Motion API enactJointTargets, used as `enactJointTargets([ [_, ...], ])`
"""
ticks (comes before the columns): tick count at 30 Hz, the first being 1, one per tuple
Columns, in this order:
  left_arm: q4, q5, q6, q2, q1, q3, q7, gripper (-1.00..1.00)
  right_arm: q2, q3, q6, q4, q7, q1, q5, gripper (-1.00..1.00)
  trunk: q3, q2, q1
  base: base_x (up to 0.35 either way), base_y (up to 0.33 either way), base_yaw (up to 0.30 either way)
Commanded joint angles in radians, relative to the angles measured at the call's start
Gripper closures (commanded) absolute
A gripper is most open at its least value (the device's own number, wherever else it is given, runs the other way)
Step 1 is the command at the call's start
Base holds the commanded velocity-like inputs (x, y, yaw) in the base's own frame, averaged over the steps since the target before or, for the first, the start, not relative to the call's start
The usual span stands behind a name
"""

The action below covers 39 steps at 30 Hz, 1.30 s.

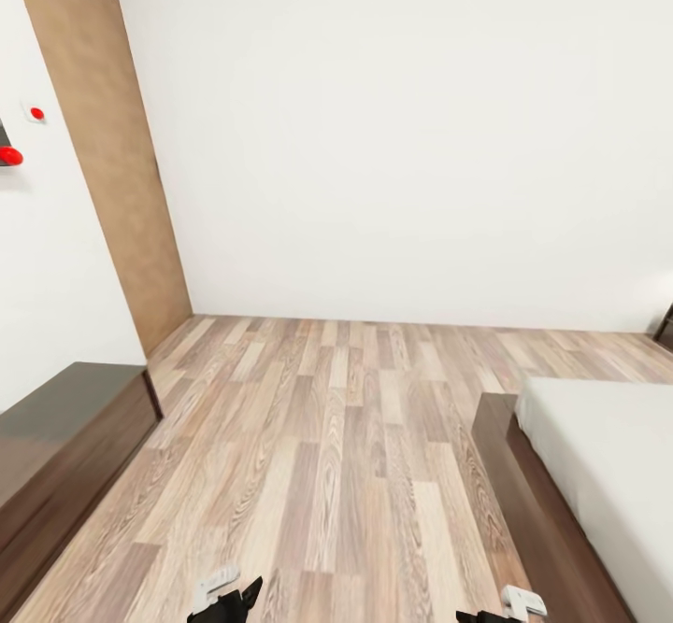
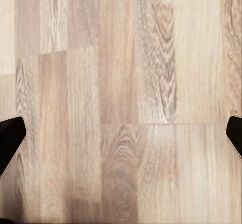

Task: In the bedroom, move the book from the bed onto either nightstand, and place the two sandals side by side next to the bed.

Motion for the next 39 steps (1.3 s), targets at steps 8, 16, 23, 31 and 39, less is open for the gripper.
enactJointTargets([
  [8, 0.001, 0.006, -0.003, 0.0, -0.001, -0.003, -0.004, -1.0, 0.0, -0.004, 0.004, 0.0, 0.004, 0.0, -0.002, -1.0, -0.001, 0.0, 0.0, 0.333, 0.0, 0.0],
  [16, 0.001, 0.006, -0.003, 0.0, -0.001, -0.003, -0.004, -1.0, 0.0, -0.004, 0.004, 0.001, 0.004, 0.0, -0.002, -1.0, -0.001, 0.0, 0.0, 0.333, 0.0, 0.0],
  [23, 0.001, 0.006, -0.003, 0.0, -0.001, -0.003, -0.004, -1.0, 0.0, -0.004, 0.004, 0.0, 0.004, 0.0, -0.002, -1.0, -0.001, 0.0, 0.0, 0.333, 0.0, 0.0],
  [31, 0.001, 0.006, -0.003, 0.0, -0.001, -0.003, -0.004, -1.0, 0.0, -0.004, 0.004, 0.0, 0.004, 0.0, -0.002, -1.0, -0.001, 0.0, 0.0, 0.333, 0.0, 0.0],
  [39, 0.001, 0.005, -0.003, 0.0, -0.001, -0.003, -0.004, -1.0, 0.0, -0.004, 0.004, 0.0, 0.004, 0.0, -0.002, -1.0, -0.001, 0.0, 0.0, 0.333, 0.0, 0.0],
])
